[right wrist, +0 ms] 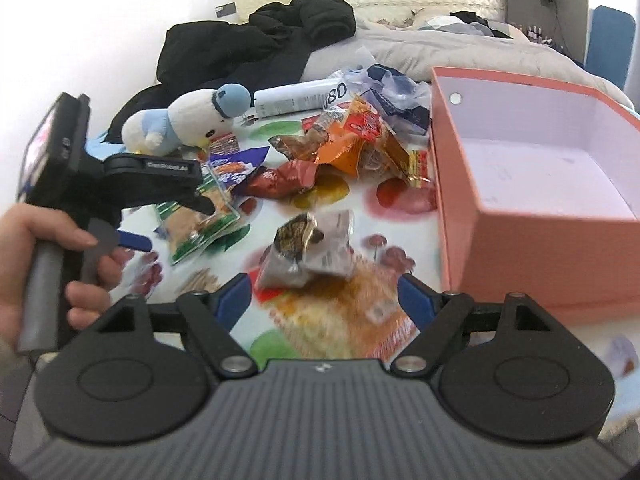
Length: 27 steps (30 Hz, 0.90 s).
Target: Organize snacks
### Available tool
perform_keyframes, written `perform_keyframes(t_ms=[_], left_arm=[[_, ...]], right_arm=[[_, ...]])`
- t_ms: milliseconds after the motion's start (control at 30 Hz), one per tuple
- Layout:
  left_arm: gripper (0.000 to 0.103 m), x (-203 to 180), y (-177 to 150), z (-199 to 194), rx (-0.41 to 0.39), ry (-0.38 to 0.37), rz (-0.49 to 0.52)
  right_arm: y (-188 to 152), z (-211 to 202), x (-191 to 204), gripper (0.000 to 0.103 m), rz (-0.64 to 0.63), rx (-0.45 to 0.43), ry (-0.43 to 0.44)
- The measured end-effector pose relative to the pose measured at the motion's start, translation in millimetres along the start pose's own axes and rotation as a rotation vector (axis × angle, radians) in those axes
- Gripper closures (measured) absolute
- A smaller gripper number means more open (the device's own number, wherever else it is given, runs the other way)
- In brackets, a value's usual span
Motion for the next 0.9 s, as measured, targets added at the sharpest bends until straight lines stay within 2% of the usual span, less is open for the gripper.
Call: perform_keyframes(t_ms=[100, 267, 433, 633, 733, 900], left_arm=[[0.003, 2.1, 3.8, 9.6, 0.019, 0.032, -0.05], [0.0, -2.5, 12.8, 21.7, 0.033, 0.088, -0.061], [0.0, -10.7, 15.0, 33.0, 0.058, 0.162, -0.006], [0.0, -16.0, 5.9, 36.7, 0.05, 0.202, 0.097], [0.001, -16.9, 2.2, 37.0, 0.042, 0.21, 0.128], [0.01, -16.5, -1.1, 30.5, 0.033, 0.21, 0.166]], right_arm=[[7.4, 20.7, 1.9, 0.021, -0.02, 0.005, 0.013], [11.7, 49.9, 8.2, 0.021, -0.068, 0.023, 0.027], [7.3, 76.8, 5.8, 0.021, -0.078, 0.07, 0.028], [3.4, 88.4, 8.7, 0.022, -0.087, 0.086, 0.069], [-1.4, 94.5, 10.3, 0.023, -0.076, 0.121, 0.112], [-0.1, 95.7, 12.0, 0.032, -0.081, 0.113, 0.108]])
Point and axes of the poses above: each gripper's, at about its wrist camera, not at the fingertips, and z roughly the way its jaws point, x to its left, y to its top, the point moved 9 cm from there along z, roughly the way its jaws point, and after that the axes turned 1 degree about -x, right-handed, at the moved point
